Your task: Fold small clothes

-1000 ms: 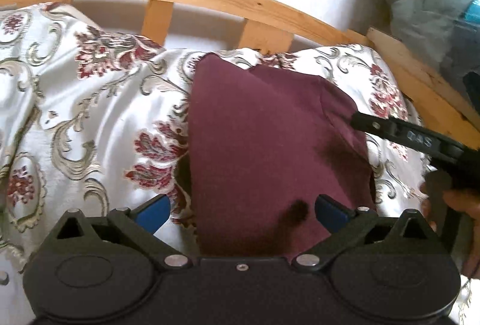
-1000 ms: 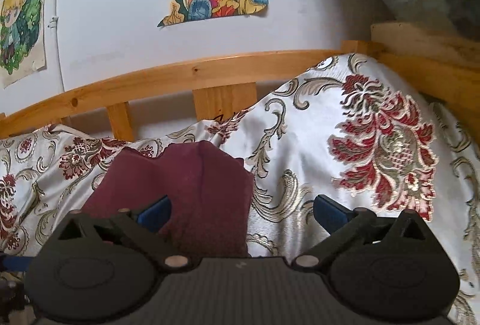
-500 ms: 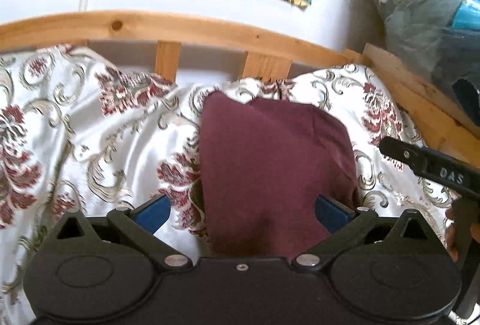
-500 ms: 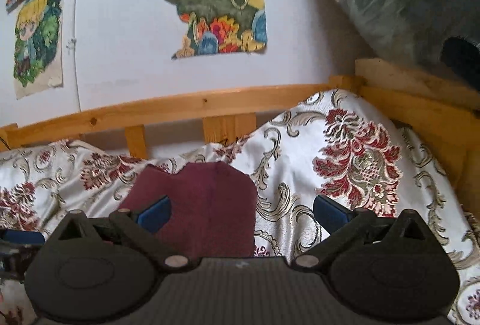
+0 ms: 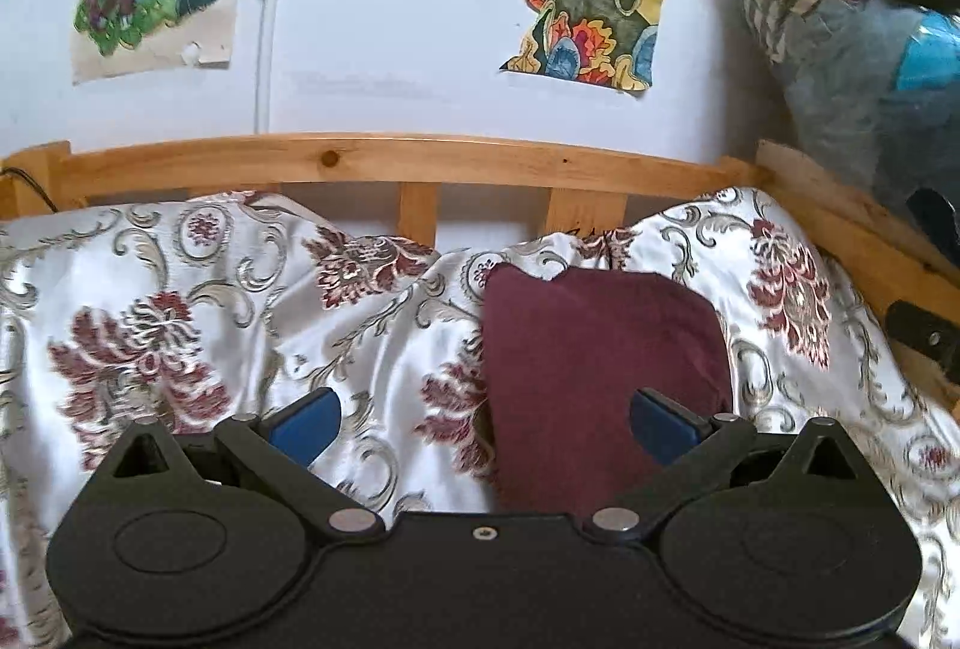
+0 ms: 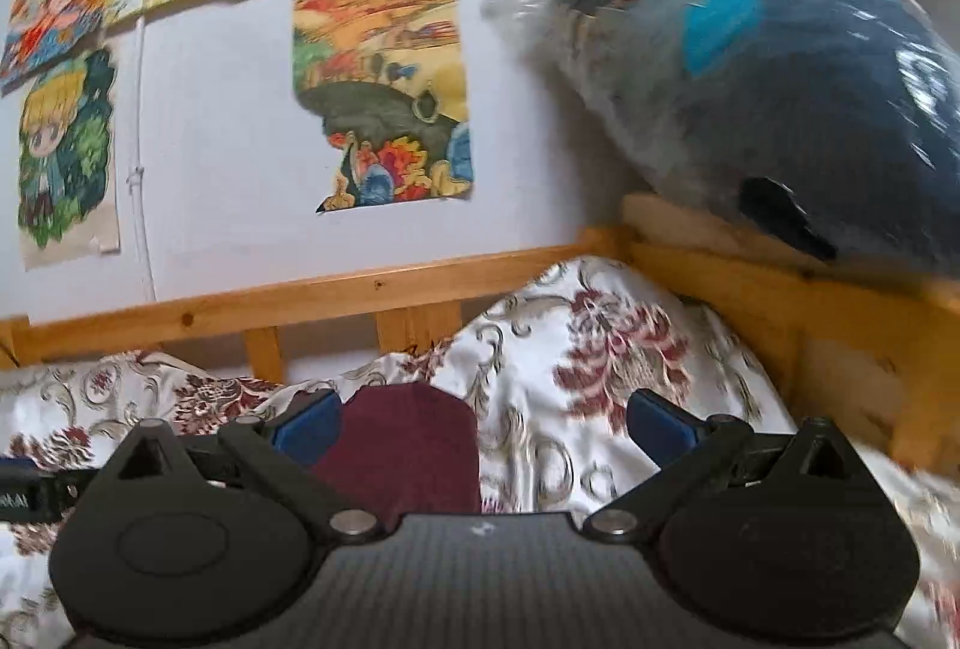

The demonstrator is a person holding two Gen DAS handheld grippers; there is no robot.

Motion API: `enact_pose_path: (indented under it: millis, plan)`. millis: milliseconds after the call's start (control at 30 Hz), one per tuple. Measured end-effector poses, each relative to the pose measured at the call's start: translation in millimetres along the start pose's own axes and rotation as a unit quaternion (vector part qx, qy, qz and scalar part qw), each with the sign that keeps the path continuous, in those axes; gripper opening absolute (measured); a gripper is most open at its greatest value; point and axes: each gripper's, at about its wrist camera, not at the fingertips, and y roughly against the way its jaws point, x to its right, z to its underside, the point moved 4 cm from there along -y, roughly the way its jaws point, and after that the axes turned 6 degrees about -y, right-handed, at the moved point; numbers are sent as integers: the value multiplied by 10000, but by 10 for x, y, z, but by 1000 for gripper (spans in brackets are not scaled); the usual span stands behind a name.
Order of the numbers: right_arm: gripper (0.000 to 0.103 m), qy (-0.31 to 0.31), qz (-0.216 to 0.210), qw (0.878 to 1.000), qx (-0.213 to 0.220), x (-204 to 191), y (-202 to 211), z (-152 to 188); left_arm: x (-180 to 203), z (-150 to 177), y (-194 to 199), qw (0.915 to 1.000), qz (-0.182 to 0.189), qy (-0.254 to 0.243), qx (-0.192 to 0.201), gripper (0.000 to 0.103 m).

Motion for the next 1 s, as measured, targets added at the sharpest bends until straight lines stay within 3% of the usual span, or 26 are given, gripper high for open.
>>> enact_pose_path:
  millis: [133,300,500,700,867,1000]
  plan:
    - [103,-242,172,9995,-127,82,295,113,5,103,276,9999,-11,-107,-52,102]
    - [103,-293,280,9990,-209,143,614,167,26,179,587,9994,231,-261,-1,102]
    - [103,-1,68,9993,-361,49,877,200,-1,288,800,9990,319,-299,-94,102]
    - [103,254,-24,9967,-768,-54,958,462,-30,535,812,9988,459,-164,-72,102]
    - [103,202,191,9969,-739,7,971,630,-69,720,760,9989,405,-243,-35,102]
    - [103,206,355,9956,-840,41,942,761,-144,794,646,9986,467,-30,-256,102]
